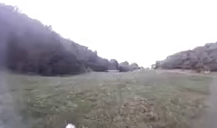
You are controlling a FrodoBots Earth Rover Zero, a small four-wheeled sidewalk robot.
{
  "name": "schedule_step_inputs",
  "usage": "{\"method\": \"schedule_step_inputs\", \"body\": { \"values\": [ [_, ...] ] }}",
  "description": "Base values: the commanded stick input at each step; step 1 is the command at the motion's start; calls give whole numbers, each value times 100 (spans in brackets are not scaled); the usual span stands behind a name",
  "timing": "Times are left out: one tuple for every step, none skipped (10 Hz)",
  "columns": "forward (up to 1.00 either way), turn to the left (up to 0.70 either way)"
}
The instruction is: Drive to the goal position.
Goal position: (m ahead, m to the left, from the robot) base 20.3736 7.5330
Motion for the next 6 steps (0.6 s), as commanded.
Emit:
{"method": "schedule_step_inputs", "body": {
  "values": [
    [70,-34],
    [70,-34],
    [70,-34],
    [70,-34],
    [70,-34],
    [70,-34]
  ]
}}
